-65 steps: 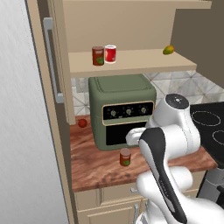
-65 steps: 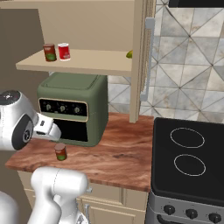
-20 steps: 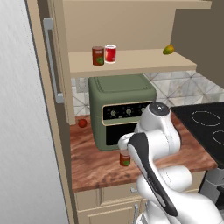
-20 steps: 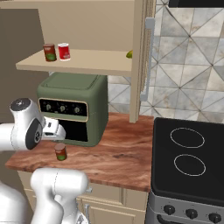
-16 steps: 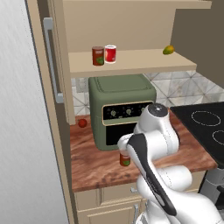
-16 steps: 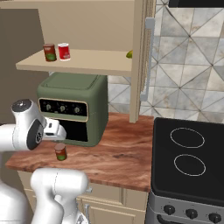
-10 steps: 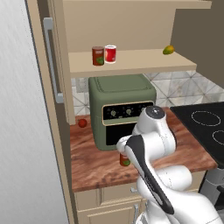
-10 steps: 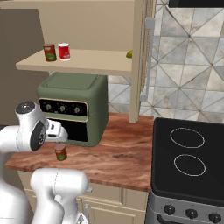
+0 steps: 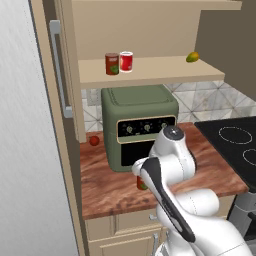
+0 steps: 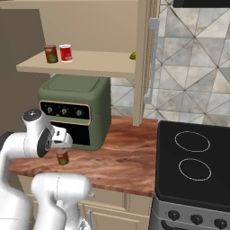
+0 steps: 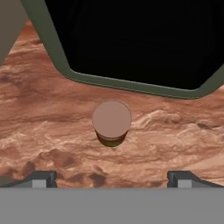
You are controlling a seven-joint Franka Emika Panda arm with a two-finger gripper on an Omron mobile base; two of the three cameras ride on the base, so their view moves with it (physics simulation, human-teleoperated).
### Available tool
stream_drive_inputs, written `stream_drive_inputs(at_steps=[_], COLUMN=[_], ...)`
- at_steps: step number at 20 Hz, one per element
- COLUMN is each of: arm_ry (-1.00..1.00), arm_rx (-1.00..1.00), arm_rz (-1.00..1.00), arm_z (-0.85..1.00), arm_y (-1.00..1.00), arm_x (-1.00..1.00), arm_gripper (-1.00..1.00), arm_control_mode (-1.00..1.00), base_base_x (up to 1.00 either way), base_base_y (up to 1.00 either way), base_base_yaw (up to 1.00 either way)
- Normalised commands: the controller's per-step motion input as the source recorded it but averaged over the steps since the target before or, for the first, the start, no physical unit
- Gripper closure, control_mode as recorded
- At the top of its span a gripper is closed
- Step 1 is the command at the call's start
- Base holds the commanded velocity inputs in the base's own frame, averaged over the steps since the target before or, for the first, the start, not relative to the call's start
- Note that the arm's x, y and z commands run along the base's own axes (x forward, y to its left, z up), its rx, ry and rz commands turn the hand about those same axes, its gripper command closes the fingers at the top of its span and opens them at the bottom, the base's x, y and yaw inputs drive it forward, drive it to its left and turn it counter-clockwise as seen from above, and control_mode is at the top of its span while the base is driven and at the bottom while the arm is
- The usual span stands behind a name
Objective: Pick the cans from the counter and place them in their designated side in the cabinet.
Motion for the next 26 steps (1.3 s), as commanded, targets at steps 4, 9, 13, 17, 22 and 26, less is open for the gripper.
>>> stream_drive_inputs(at_steps=[4, 9, 13, 17, 22, 26], arm_ry=[0.00, 0.00, 0.00, 0.00, 0.00, 0.01], arm_rx=[0.00, 0.00, 0.00, 0.00, 0.00, 0.00], arm_rz=[0.00, 0.01, 0.01, 0.01, 0.01, 0.00], arm_z=[-0.24, -0.22, -0.22, -0.23, -0.25, -0.30], arm_y=[0.00, 0.00, 0.00, 0.00, 0.00, 0.00], arm_x=[0.17, 0.13, 0.12, 0.14, 0.17, 0.14], arm_gripper=[-1.00, -1.00, -1.00, -1.00, -1.00, -1.00], arm_control_mode=[-1.00, -1.00, -1.00, -1.00, -1.00, -1.00], base_base_x=[0.00, 0.00, 0.00, 0.00, 0.00, 0.00], base_base_y=[0.00, 0.00, 0.00, 0.00, 0.00, 0.00], base_base_yaw=[0.00, 0.00, 0.00, 0.00, 0.00, 0.00])
